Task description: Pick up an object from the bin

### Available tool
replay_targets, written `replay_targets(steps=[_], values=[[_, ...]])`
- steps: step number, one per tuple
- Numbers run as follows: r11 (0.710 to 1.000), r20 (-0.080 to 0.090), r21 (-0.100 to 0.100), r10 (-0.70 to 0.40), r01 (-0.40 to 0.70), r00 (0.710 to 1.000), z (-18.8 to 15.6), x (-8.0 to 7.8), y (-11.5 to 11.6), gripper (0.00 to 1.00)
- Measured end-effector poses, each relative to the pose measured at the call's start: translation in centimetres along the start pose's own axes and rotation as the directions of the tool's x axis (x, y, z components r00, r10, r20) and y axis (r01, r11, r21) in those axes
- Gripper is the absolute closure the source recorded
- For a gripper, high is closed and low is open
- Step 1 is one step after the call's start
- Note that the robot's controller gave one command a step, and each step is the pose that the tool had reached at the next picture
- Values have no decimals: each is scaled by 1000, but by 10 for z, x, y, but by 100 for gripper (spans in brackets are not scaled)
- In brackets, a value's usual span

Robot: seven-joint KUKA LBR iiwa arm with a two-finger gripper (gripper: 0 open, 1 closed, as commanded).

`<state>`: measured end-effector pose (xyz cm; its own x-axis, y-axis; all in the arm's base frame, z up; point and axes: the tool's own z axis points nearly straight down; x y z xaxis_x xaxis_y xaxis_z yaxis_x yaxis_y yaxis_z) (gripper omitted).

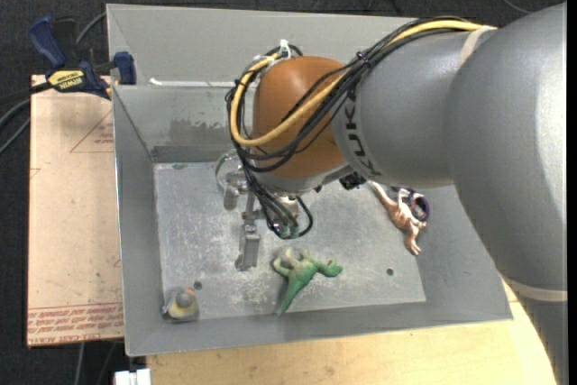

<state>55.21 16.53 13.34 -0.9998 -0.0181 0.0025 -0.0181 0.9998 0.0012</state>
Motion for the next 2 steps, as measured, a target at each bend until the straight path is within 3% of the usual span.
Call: replay_targets(steps=[1,2], values=[[1000,7,1,-8,8,1000,61,66,-28,0],[999,4,-2,-54,54,999,63,25,-7,0]])
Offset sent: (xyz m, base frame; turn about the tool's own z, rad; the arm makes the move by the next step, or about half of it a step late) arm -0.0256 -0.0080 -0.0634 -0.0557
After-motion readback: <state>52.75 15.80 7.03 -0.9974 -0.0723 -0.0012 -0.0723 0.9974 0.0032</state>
